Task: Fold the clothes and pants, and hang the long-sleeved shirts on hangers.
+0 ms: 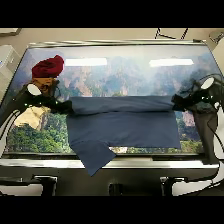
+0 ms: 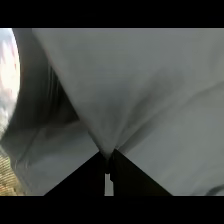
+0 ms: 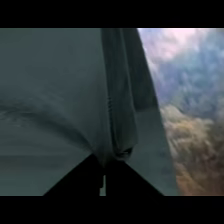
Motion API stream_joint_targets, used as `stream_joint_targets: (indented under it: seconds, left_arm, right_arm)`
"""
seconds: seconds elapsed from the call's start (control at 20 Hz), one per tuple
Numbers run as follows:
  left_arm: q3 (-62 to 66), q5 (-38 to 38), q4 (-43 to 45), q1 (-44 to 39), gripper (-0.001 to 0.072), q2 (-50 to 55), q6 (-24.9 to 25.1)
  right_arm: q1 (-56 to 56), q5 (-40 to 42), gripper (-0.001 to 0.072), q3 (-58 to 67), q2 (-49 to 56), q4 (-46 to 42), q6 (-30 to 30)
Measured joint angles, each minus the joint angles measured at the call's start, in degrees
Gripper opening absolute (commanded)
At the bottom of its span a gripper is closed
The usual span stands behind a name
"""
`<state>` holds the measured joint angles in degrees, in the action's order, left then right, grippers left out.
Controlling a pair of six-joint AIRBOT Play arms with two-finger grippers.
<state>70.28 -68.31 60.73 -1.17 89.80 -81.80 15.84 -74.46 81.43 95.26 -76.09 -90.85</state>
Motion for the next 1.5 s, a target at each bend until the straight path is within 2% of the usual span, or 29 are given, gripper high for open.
stream_joint_targets:
  seconds: [0.25, 0.95, 1.0, 1.05, 1.1, 1.15, 1.2, 1.25, 1.3, 1.35, 1.4, 1.45, 1.5]
  left_arm:
    - [-3.2, -3.0, 1.3, 0.0, 0.0030, 0.2, 0.2]
    - [-3.7, -2.1, 7.5, 2.2, 0.0030, 0.3, -1.2]
    - [-3.7, -2.1, 7.6, 2.1, 0.0030, 0.4, -1.2]
    - [-3.7, -2.1, 7.7, 1.8, 0.0033, 0.6, -1.3]
    - [-3.7, -2.1, 7.8, 1.5, 0.0090, 0.7, -1.3]
    - [-3.7, -2.1, 7.8, 1.4, 0.0233, 0.8, -1.3]
    - [-3.6, -2.5, 8.4, 1.4, 0.0397, 0.8, -1.3]
    - [-3.3, -3.4, 8.2, 1.8, 0.0406, 0.7, -1.4]
    - [-3.0, -4.8, 8.1, 2.5, 0.0406, 0.5, -1.3]
    - [-2.8, -6.4, 8.0, 3.4, 0.0418, 0.1, -1.1]
    - [-2.8, -8.3, 8.4, 4.8, 0.0554, -0.4, -1.0]
    - [-3.1, -10.1, 8.5, 6.1, 0.0595, -1.0, -0.9]
    - [-4.1, -12.2, 8.5, 7.3, 0.0593, -1.9, -0.8]
  right_arm:
    - [0.0, -2.7, 0.0035, -1.9, 0.5, -3.3, 0.4]
    - [0.0, -4.7, 0.0036, -2.1, 0.9, -8.7, 1.3]
    - [0.0, -4.7, 0.0038, -2.1, 0.9, -8.5, 1.3]
    - [0.0, -5.0, 0.0082, -2.1, 0.9, -8.3, 1.2]
    - [0.0, -5.3, 0.0214, -2.1, 0.9, -8.1, 0.8]
    - [0.0, -5.6, 0.0319, -2.1, 0.8, -8.4, 0.9]
    - [0.1, -6.5, 0.0355, -2.1, 0.7, -8.6, 0.9]
    - [0.2, -7.5, 0.0416, -2.1, 0.4, -8.8, 0.9]
    - [0.5, -8.3, 0.0518, -2.1, 0.0, -8.6, 0.9]
    - [1.3, -9.5, 0.0576, -2.0, -0.4, -8.5, 0.9]
    - [2.5, -11.0, 0.0576, -2.1, -0.7, -8.6, 0.9]
    - [3.9, -12.7, 0.0576, -2.3, -1.0, -8.8, 0.9]
    - [5.5, -14.6, 0.0575, -2.9, -1.4, -8.5, 0.8]
